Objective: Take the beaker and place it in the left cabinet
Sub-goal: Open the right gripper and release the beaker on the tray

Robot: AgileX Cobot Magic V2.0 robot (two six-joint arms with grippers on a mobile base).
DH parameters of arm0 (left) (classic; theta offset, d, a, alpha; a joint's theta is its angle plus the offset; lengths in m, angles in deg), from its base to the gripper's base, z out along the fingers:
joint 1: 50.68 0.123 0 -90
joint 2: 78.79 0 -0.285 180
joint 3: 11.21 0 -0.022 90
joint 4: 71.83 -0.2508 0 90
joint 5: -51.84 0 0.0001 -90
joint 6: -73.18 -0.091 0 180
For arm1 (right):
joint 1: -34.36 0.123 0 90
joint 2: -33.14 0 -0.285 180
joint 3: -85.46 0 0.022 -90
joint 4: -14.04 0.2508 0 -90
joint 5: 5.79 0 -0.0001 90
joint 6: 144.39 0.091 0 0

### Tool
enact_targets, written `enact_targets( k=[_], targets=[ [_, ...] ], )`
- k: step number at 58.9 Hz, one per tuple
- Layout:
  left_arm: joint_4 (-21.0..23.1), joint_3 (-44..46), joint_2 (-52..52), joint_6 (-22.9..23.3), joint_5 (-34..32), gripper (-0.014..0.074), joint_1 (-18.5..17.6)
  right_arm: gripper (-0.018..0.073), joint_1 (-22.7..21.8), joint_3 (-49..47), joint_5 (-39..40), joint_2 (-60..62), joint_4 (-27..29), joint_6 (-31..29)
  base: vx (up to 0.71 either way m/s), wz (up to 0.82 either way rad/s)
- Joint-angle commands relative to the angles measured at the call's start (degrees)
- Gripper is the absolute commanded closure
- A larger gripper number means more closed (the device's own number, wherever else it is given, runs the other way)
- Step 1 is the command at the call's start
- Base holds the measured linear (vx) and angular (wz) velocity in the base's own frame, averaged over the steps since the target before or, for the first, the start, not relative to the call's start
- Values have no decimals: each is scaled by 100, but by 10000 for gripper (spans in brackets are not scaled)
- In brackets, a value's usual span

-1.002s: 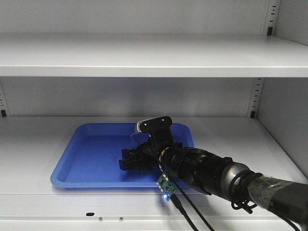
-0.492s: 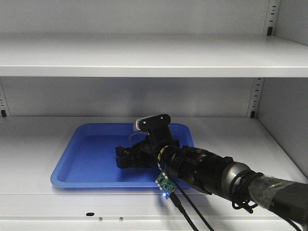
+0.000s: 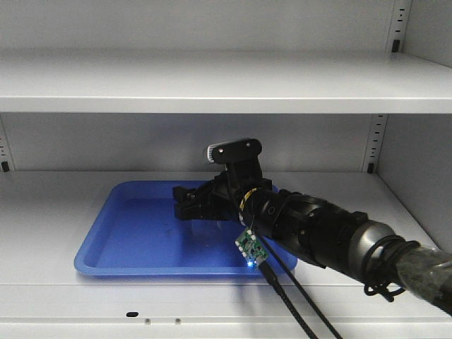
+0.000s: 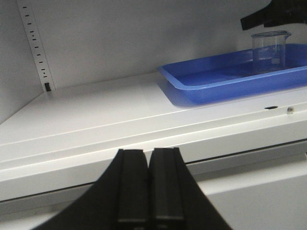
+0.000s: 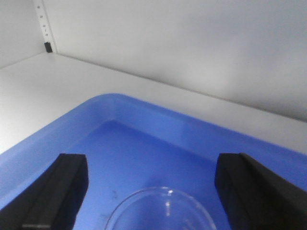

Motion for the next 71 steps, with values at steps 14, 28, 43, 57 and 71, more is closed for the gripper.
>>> enact_targets(
  k=[14,28,43,57,71],
  targets=[
    [18,-90,-106,15,-428,595,-3,10,138,53,-265,855,37,15,0,0],
    [18,-90,-106,15,-428,595,-3,146,138,1001,-160,1759,37,10,0,0],
    [18,-90,-106,15,-428,595,-3,265,126,1858,-159,2703,18,3,0,0],
    [18,-90,-106,15,-428,595,-3,367,126,2652,-139,3452,36,3,0,0],
    [18,-90,-106,15,-428,595,-3,372,126,2774,-183,3502,36,3,0,0]
  ],
)
